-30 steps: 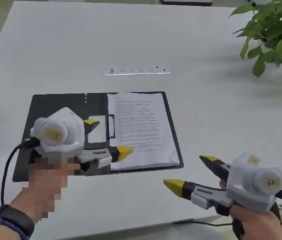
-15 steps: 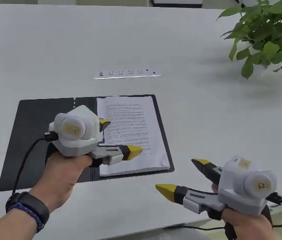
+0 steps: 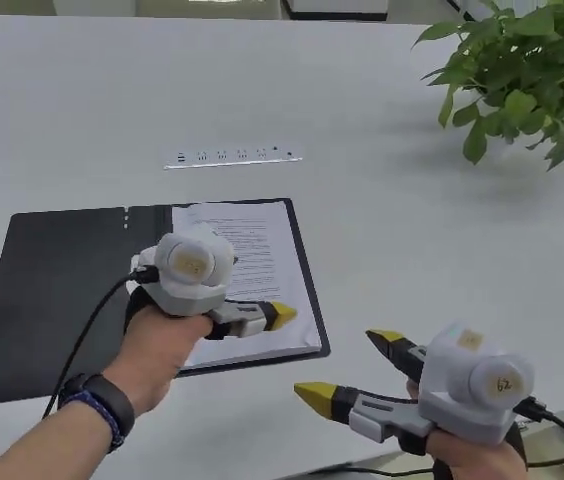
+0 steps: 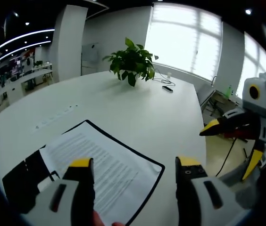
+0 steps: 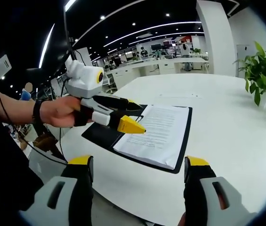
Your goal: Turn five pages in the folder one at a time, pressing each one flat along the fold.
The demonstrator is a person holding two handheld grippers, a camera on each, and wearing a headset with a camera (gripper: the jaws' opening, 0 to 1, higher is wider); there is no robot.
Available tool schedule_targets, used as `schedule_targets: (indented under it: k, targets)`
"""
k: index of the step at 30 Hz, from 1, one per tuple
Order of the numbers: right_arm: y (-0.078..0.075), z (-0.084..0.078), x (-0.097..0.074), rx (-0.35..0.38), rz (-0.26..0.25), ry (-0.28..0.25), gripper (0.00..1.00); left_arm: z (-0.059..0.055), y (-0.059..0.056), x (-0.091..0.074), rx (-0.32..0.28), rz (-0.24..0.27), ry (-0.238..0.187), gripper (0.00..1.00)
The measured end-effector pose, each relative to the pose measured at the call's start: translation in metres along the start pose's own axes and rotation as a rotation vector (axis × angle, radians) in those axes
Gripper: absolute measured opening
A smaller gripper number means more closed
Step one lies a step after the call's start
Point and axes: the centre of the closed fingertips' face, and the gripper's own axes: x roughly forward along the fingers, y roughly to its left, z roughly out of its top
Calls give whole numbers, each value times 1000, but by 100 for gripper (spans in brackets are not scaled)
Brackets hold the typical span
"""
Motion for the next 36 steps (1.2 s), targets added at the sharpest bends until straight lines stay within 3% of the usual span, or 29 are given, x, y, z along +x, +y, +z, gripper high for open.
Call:
schedule_targets:
  k: [11,13,19,25,27,30,36]
  targets:
    - [-7,-7,-1,14,7,9,78,-25,-10,46,-11,-11,77,71]
    - [-9,-10,-3,17,9,17,78,-39,-6,54,-4,25,123,72]
    - [-18,-12,-10,33,2,20,77,-57,-5,70,-9,58,168,74]
    - [-22,-17,-11,35,8,37,77,-69,1,82,-42,119,192,74]
    - [-21,-18,-8,33,15,41,77,-71,0,84,-20,133,202,75]
    - [-21,-18,-5,34,20,43,77,-82,4,82,69,158,249,74]
    - [-17,-16,1,25,38,48,77,-83,4,83,72,162,241,72]
